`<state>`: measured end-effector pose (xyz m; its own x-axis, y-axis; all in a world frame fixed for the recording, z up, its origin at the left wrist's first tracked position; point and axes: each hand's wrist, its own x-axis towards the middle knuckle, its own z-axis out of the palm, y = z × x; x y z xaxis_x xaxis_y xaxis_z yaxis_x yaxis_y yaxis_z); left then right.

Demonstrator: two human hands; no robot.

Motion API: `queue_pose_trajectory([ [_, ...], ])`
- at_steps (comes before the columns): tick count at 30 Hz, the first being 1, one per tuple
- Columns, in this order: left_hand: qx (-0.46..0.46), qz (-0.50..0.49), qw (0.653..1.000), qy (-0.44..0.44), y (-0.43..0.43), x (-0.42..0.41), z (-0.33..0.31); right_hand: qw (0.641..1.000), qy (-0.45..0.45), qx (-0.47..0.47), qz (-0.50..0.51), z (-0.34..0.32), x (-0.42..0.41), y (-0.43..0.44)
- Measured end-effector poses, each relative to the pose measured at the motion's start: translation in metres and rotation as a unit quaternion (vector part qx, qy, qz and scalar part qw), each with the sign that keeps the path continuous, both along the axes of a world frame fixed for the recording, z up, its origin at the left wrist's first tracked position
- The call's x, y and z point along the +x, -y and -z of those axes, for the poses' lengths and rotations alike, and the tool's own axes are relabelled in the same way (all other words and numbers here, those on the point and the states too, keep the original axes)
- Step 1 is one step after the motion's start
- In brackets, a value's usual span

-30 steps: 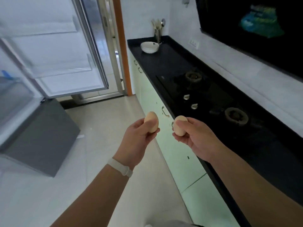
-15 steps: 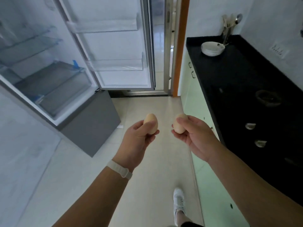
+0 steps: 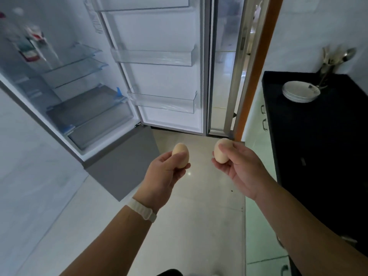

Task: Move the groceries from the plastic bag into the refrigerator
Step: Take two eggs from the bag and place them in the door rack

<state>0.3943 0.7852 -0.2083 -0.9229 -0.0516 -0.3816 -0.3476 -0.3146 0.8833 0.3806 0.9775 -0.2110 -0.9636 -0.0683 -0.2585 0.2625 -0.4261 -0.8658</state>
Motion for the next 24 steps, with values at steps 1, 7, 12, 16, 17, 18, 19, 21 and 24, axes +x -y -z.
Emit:
queue_pose_trajectory([
  [1,-0.003,-0.006,1.000,-0.003,0.004,-0.008,-0.001,1.000,-0.003,-0.004,-0.008,0.001,-0.010,0.003],
  [7,0.036,-0.082,0.996,-0.010,0.042,-0.065,-0.006,0.999,-0.001,-0.004,-0.035,0.006,-0.070,0.031],
  [12,0.055,-0.073,0.996,-0.003,0.074,-0.125,0.007,0.999,0.000,0.025,-0.023,0.017,-0.128,0.063],
  [16,0.080,-0.049,0.996,0.009,0.111,-0.186,0.020,0.999,0.011,0.047,0.001,0.023,-0.181,0.102],
  [17,0.088,-0.049,0.995,0.013,0.123,-0.202,0.022,0.998,0.017,0.054,0.009,0.024,-0.194,0.113],
  [18,0.100,-0.054,0.993,0.016,0.136,-0.218,0.022,0.998,0.022,0.061,0.016,0.025,-0.207,0.125],
  [19,0.111,-0.059,0.992,0.017,0.150,-0.234,0.021,0.997,0.028,0.068,0.023,0.025,-0.220,0.136],
  [21,0.126,-0.066,0.990,0.018,0.178,-0.266,0.018,0.995,0.032,0.083,0.034,0.025,-0.247,0.157],
  [24,0.121,-0.062,0.991,0.013,0.216,-0.307,0.016,0.994,0.028,0.098,0.048,0.023,-0.283,0.187],
])
